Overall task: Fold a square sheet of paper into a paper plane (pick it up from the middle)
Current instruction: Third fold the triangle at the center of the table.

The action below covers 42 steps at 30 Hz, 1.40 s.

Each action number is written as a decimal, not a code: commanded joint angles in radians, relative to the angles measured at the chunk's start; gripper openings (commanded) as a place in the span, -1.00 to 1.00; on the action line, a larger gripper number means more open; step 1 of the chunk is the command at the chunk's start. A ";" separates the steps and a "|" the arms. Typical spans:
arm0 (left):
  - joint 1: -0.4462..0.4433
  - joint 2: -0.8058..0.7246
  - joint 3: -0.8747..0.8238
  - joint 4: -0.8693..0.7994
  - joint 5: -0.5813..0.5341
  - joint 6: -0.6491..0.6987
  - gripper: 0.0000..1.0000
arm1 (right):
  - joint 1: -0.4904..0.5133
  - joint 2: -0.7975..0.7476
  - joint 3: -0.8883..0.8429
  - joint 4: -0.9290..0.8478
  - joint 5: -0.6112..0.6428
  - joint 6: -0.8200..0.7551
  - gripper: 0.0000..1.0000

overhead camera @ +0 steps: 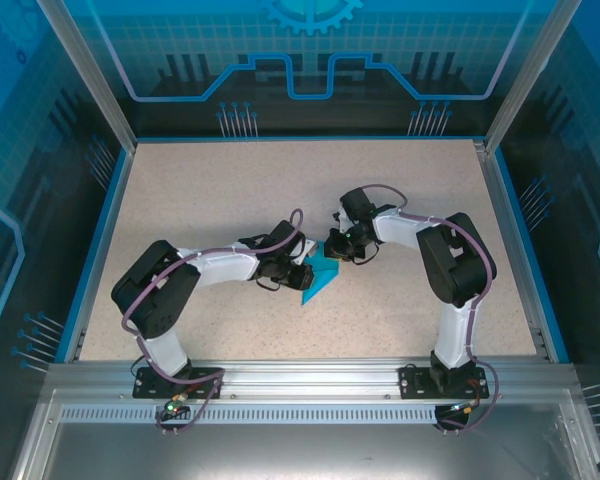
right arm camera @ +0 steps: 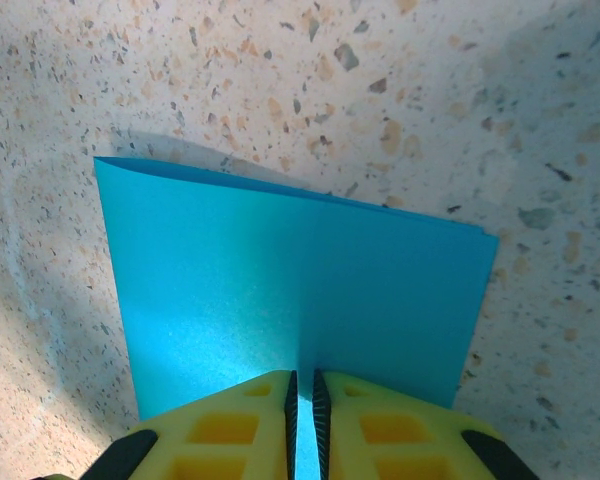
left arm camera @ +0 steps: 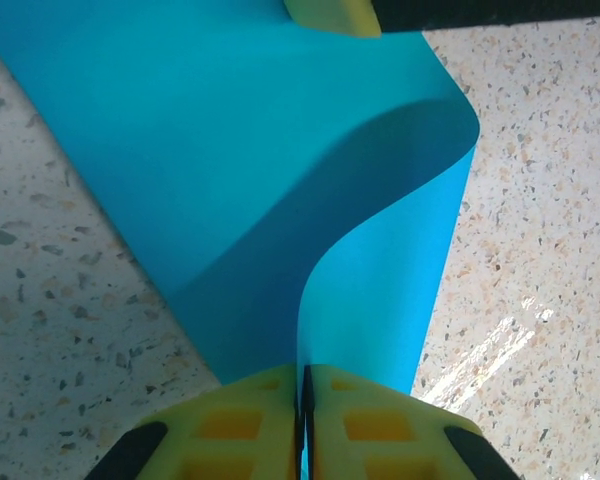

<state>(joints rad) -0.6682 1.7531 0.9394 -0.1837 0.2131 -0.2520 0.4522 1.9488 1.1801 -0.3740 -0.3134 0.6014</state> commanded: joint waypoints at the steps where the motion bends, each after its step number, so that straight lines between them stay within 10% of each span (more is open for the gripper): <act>1: 0.010 0.016 0.023 -0.022 -0.025 0.026 -0.76 | 0.016 0.017 -0.005 -0.045 0.021 -0.003 -0.68; 42: 0.009 0.077 0.024 -0.031 -0.029 0.045 -0.74 | 0.011 -0.053 -0.025 -0.014 -0.006 0.028 -0.62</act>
<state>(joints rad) -0.6670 1.7977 0.9646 -0.2043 0.1837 -0.2291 0.4522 1.9423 1.1725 -0.3630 -0.3180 0.6125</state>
